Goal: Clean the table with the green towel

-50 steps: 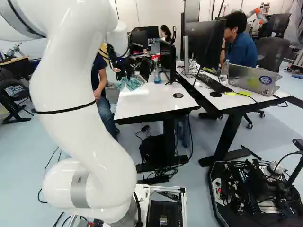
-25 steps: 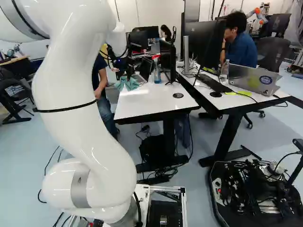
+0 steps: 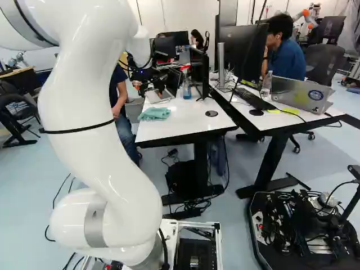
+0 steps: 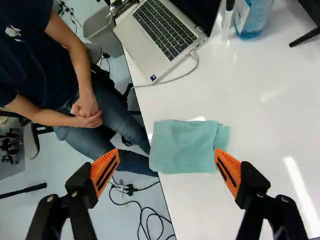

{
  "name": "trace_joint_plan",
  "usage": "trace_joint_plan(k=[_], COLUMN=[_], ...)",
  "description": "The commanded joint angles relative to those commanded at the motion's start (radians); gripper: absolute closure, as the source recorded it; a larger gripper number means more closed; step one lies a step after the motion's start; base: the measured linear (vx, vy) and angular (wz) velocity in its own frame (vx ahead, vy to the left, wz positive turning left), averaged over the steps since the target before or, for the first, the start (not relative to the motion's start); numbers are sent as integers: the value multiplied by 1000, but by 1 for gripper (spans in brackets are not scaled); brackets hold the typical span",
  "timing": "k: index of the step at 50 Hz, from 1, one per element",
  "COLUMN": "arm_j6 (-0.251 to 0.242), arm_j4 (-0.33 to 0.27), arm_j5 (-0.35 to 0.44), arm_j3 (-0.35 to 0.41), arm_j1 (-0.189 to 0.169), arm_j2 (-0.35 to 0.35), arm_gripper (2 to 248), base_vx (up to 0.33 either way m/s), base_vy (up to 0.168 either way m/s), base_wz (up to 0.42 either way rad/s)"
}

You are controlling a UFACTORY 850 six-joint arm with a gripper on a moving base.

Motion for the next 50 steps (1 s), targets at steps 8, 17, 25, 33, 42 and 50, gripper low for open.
trace_joint_plan(k=[8,17,25,33,42,50], arm_j6=[0,0,0,0,0,0], arm_j4=[0,0,0,0,0,0], arm_j5=[0,0,0,0,0,0], arm_j3=[0,0,7,24,52,83], arm_j1=[0,0,0,0,-2,-7], arm_j2=[0,0,6,20,43,70], arm_gripper=[3,3,3,3,3,3], base_vx=[0,0,0,0,0,0], base_vy=[0,0,0,0,0,0], base_wz=[0,0,0,0,0,0])
